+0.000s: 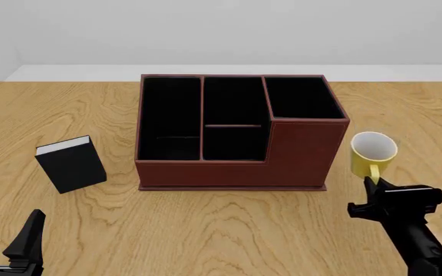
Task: Pick up the yellow and white mug and place it to the right of the caddy.
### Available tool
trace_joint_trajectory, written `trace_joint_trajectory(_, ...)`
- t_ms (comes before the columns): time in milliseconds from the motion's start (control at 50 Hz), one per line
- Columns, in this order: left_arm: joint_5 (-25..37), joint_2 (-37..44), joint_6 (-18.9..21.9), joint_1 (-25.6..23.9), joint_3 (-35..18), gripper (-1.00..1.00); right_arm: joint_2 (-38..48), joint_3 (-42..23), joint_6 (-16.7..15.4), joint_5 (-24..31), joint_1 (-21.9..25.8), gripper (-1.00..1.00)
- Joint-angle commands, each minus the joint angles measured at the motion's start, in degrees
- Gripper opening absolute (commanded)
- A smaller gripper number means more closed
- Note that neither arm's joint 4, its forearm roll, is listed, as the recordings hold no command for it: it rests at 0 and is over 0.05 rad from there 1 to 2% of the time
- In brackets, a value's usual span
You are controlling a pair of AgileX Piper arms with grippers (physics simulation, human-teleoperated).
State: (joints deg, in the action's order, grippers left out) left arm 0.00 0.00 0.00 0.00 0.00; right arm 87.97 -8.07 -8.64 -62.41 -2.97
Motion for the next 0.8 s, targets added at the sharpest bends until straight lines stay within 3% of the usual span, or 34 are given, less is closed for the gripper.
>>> trace_joint_trajectory(20,0.0,0.0,0.0,0.0,0.0,1.00,2.3,0.2,0.6,-2.3,0.1,-1.00)
trace_joint_trajectory(800,0.0,0.0,0.0,0.0,0.0,1.00,8.6,0.5,0.9,-7.1,-0.6,-1.00)
